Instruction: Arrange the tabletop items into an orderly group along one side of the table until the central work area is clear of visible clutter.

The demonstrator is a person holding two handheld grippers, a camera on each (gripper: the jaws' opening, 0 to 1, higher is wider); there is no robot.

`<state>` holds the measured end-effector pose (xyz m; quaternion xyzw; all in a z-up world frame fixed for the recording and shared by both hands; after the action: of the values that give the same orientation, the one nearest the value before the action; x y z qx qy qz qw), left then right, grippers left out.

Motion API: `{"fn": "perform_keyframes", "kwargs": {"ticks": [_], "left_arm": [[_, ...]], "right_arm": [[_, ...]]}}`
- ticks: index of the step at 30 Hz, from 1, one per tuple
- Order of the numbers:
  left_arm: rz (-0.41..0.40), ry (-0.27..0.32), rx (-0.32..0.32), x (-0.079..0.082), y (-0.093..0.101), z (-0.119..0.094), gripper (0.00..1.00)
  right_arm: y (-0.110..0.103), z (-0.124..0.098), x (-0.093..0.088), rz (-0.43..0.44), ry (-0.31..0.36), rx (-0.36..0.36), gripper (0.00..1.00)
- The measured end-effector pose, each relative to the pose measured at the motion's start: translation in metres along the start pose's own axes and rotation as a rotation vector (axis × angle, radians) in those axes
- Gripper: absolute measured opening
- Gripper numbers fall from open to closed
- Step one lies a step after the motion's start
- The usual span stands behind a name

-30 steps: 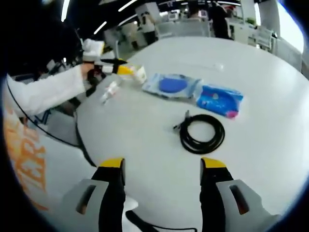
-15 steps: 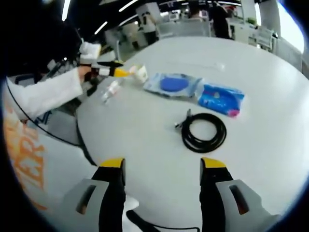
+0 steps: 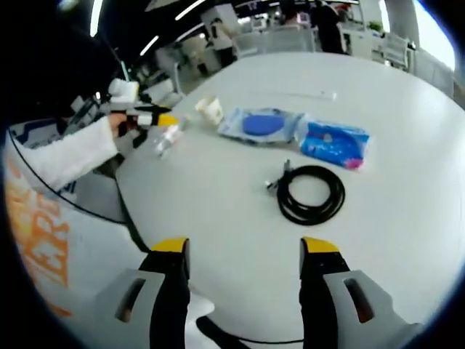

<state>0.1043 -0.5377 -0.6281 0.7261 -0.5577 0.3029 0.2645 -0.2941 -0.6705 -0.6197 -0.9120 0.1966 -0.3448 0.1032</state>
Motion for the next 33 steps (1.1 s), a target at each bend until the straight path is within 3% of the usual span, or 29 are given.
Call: {"fn": "perform_keyframes", "kwargs": {"ticks": [6, 21, 27, 33], "left_arm": [[-0.022, -0.006, 0.023, -0.013, -0.007, -0.008, 0.79], [-0.053, -0.038, 0.077, -0.028, -0.016, -0.005, 0.76], [-0.068, -0.064, 0.124, -0.040, -0.025, -0.004, 0.68], [-0.159, -0.084, 0.186, -0.054, -0.036, 0.000, 0.66]], "right_arm": [[-0.002, 0.002, 0.001, 0.018, 0.007, 0.015, 0.59], [-0.002, 0.005, -0.002, 0.027, -0.008, 0.014, 0.57], [-0.001, 0.005, -0.004, 0.031, -0.014, 0.014, 0.57], [-0.003, 0.008, -0.003, 0.032, -0.017, 0.022, 0.56]]}}
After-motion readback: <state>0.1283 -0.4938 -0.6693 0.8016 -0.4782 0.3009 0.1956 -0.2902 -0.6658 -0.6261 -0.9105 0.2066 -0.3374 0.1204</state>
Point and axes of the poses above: the point that each gripper's makers call its tool centre point, and the gripper's own axes: z roughly forward along the fingers, y roughly to its right, x roughly out of its top, the point moved 7 cm from there along -z, roughly backward along the fingers, and after that the axes turned 2 degrees about -z, right-handed, at the moved point
